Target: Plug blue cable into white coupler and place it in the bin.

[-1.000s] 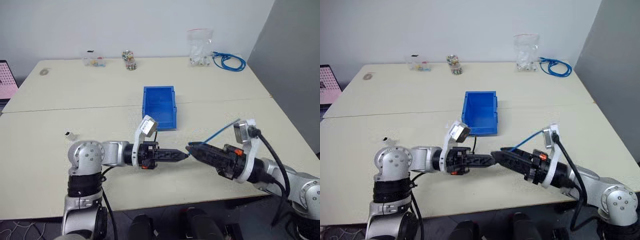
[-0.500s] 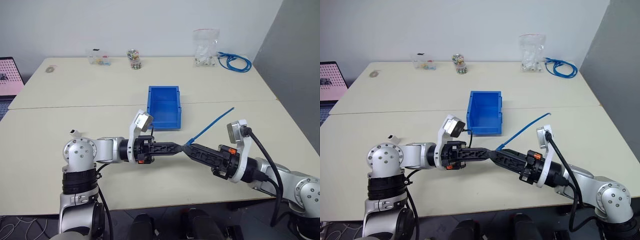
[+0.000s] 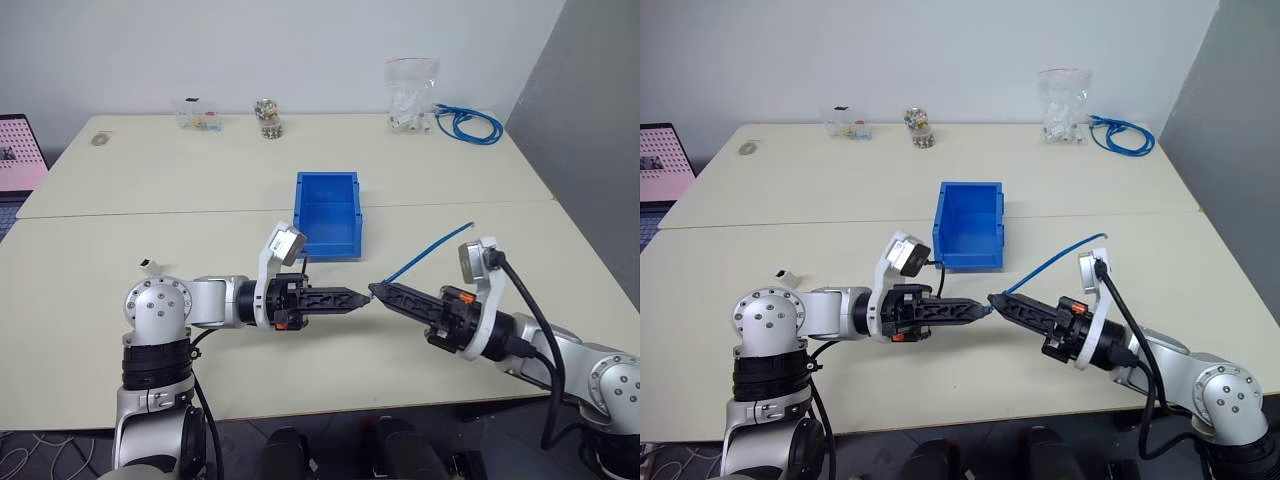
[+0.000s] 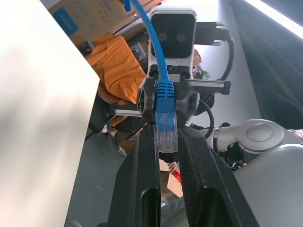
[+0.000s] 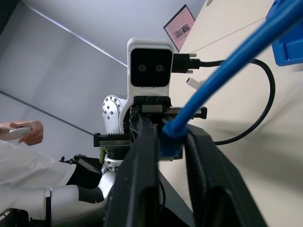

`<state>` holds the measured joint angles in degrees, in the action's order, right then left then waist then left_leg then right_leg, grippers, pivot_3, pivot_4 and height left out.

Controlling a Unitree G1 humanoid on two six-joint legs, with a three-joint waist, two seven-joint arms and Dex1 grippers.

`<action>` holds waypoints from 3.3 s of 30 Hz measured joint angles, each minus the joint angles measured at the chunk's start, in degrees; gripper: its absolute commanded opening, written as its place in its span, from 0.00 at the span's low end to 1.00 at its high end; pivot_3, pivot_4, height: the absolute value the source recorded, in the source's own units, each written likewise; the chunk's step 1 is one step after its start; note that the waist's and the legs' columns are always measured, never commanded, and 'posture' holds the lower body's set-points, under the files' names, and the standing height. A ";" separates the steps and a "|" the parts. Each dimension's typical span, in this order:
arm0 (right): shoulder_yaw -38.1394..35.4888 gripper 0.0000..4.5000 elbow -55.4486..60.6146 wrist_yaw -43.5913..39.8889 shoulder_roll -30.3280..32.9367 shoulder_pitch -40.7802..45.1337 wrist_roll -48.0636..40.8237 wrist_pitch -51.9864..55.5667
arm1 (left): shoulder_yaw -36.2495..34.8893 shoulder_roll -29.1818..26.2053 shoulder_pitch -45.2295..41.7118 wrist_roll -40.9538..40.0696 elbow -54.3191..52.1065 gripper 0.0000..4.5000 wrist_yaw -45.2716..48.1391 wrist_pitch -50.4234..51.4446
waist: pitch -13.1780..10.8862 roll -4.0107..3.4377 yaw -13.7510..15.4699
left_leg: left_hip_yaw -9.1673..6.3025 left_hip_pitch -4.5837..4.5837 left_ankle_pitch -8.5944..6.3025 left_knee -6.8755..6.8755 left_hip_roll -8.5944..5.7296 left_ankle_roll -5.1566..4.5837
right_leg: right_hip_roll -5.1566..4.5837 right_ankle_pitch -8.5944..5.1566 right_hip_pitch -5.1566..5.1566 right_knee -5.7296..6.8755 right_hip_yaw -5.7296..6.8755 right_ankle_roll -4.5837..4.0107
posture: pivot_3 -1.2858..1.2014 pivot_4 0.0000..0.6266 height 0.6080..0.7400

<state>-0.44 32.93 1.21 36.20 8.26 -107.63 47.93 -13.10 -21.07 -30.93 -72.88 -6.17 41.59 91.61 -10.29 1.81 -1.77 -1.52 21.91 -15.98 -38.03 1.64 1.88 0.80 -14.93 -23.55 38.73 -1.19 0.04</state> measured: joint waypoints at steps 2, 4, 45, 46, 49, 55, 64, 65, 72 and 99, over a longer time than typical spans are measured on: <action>0.00 0.04 -0.02 -0.04 0.14 0.00 0.00 -0.06 | 0.16 0.00 0.13 -0.16 -0.01 0.06 -0.17 -0.34 | 0.00 0.00 0.00 | 0.00 0.00 0.00 0.00 0.00 0.00 | 0.00 0.00 0.00 0.00 0.00 0.00 | 0.52 0.24 1.00; 0.03 0.04 -0.07 -0.09 0.44 0.01 0.00 -0.05 | 0.39 0.01 0.50 -0.34 -0.12 0.06 -0.35 -0.81 | 0.00 0.00 0.00 | 0.01 0.00 0.00 0.00 0.00 0.00 | 0.00 0.00 0.00 0.00 -0.01 0.00 | 0.52 0.24 1.00; 1.47 0.03 -20.90 -5.74 -6.49 18.19 16.34 5.46 | -11.53 25.16 20.36 62.15 -6.16 1.00 -70.91 -66.38 | -0.05 -0.04 1.45 | 0.68 0.39 -0.01 0.00 -0.02 -0.11 | 0.01 0.61 -0.12 -0.91 -1.08 0.83 | 0.52 0.24 1.00; 1.44 0.03 -20.92 -5.68 -6.53 18.23 16.46 5.59 | -11.48 24.89 19.13 62.94 -3.93 1.00 -71.35 -66.85 | -0.04 -0.04 1.45 | 0.69 0.43 -0.01 -0.01 -0.03 -0.11 | 0.01 0.61 -0.14 -0.92 -1.09 0.83 | 0.52 0.24 1.00; 1.41 0.03 -20.78 -5.12 -6.78 18.32 16.91 6.34 | -11.04 22.51 14.46 65.21 2.96 1.00 -71.96 -68.49 | -0.04 -0.04 1.71 | 0.68 0.49 -0.01 -0.05 -0.04 -0.11 | -0.01 0.62 -0.16 -0.87 -0.98 0.83 | 0.52 0.24 1.00; -0.19 0.03 -19.79 -3.46 -6.86 17.82 16.95 6.53 | -10.86 22.54 8.05 66.32 11.54 1.00 -72.16 -72.73 | -0.03 -0.03 1.83 | 0.66 0.54 -0.01 -0.08 -0.04 -0.11 | -0.04 0.62 -0.18 -0.85 -0.94 0.84 | 0.52 0.24 1.00; -1.48 0.03 -19.19 -1.75 -6.52 17.34 16.88 6.99 | -11.61 21.85 1.99 66.68 20.84 1.00 -75.04 -77.94 | -0.03 -0.03 1.67 | 0.67 0.55 -0.01 -0.07 -0.03 -0.10 | -0.04 0.63 -0.19 -0.84 -0.97 0.84 | 0.52 0.24 1.00; -1.85 0.03 -18.97 -1.33 -6.48 17.31 16.83 6.99 | -11.97 21.59 1.35 66.64 22.13 1.00 -75.64 -78.68 | -0.03 -0.03 1.67 | 0.68 0.54 -0.01 -0.07 -0.03 -0.10 | -0.04 0.63 -0.19 -0.82 -0.97 0.84 | 0.52 0.24 1.00; -3.13 0.03 -17.24 0.13 -5.96 16.29 16.64 7.01 | -13.09 21.09 0.48 66.72 23.83 0.69 -79.02 -80.04 | -0.02 -0.03 1.65 | 0.69 0.54 0.00 -0.07 -0.02 -0.10 | -0.04 0.63 -0.19 -0.81 -0.99 0.84 | 0.52 0.24 1.00; -5.15 0.03 -17.19 2.38 -6.28 15.30 17.49 6.77 | -3.11 10.01 7.47 66.15 12.75 0.17 -60.08 -72.73 | -0.02 -0.03 1.38 | 0.72 0.83 0.02 -0.07 0.00 -0.06 | -0.02 0.79 -0.57 -0.69 -1.00 0.57 | 0.52 0.24 1.00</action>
<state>-5.59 15.73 3.59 29.92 23.56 -90.14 54.71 -16.20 -11.06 -23.45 -6.73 6.58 -18.49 18.88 -10.31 1.78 -0.38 -0.80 22.74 -15.96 -38.10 1.64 1.82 0.78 -14.15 -24.12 38.04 -2.20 0.62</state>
